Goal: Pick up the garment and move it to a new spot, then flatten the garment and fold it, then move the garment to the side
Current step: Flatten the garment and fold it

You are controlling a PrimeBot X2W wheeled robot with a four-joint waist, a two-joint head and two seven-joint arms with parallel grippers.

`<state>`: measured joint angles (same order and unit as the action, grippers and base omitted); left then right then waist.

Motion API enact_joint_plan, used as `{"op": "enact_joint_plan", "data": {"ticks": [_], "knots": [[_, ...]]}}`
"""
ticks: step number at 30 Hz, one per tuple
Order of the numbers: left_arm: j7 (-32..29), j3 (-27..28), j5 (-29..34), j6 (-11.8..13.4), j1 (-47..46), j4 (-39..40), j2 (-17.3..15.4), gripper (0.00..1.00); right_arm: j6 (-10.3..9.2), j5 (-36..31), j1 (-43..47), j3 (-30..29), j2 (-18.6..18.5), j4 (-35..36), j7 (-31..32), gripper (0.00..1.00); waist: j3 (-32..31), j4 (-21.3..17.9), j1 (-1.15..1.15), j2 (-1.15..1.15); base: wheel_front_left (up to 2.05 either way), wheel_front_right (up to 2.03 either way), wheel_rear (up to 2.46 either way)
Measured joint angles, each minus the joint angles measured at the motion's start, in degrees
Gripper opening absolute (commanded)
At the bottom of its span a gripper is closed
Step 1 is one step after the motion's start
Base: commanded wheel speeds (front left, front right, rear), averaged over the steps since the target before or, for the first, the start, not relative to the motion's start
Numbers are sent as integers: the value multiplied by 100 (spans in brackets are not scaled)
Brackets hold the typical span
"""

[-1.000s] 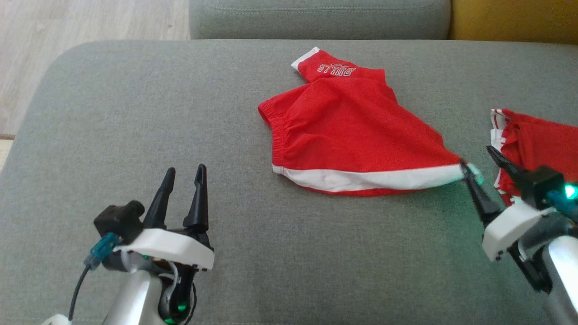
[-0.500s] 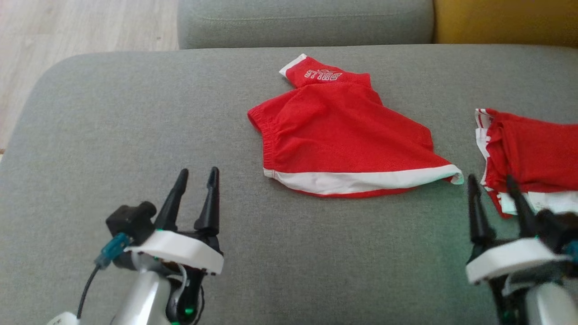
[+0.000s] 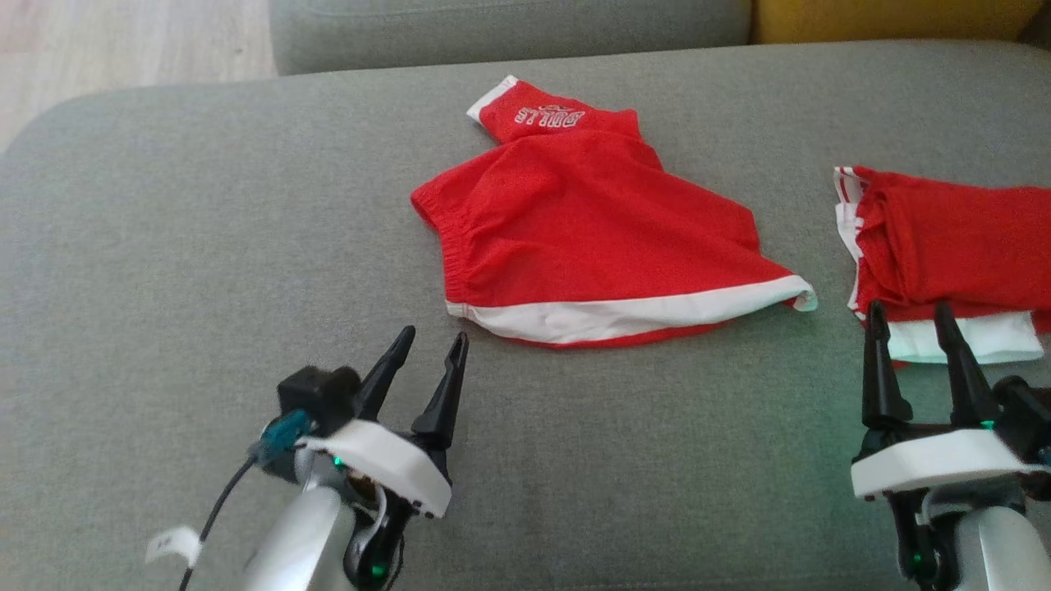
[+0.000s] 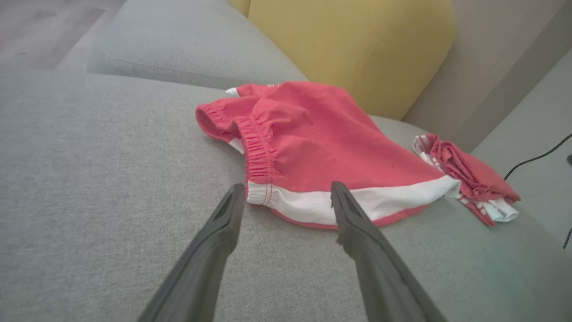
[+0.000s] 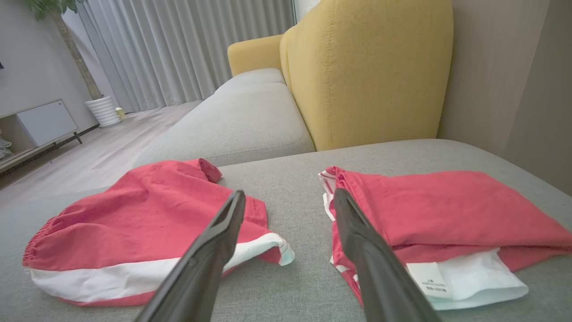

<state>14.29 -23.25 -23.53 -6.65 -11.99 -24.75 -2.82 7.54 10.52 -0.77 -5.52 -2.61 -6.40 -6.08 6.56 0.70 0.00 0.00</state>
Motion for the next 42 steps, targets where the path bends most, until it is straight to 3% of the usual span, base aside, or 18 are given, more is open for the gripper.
{"op": "enact_joint_plan", "data": {"ticks": [16, 33, 34, 35, 42], "knots": [[-147, -593, 248, -47, -1416, -1958, -271, 100, 0, 43, -123, 13, 1, 5, -57, 100, 364, -371, 0, 0, 0, 0, 0], [-7, -1129, -135, -48, -1800, -2294, -270, 100, 0, 57, -258, 12, 1, -124, -155, 100, 505, -464, 0, 0, 0, 0, 0], [-7, -1149, -158, -48, -1803, -2301, -270, 45, 0, 57, -265, 10, 1, -130, -156, 100, 507, -465, 0, 0, 0, 0, 0], [-7, -1161, -196, -48, -1807, -2301, -272, 0, 0, 57, -268, 8, 1, -135, -156, 100, 509, -463, 0, 0, 0, 0, 0], [-7, -1111, -233, -78, -1874, -2023, -404, 0, 0, 48, -356, -2, 1, -310, -65, 100, 504, -346, 0, 0, 0, 0, 0]]}}
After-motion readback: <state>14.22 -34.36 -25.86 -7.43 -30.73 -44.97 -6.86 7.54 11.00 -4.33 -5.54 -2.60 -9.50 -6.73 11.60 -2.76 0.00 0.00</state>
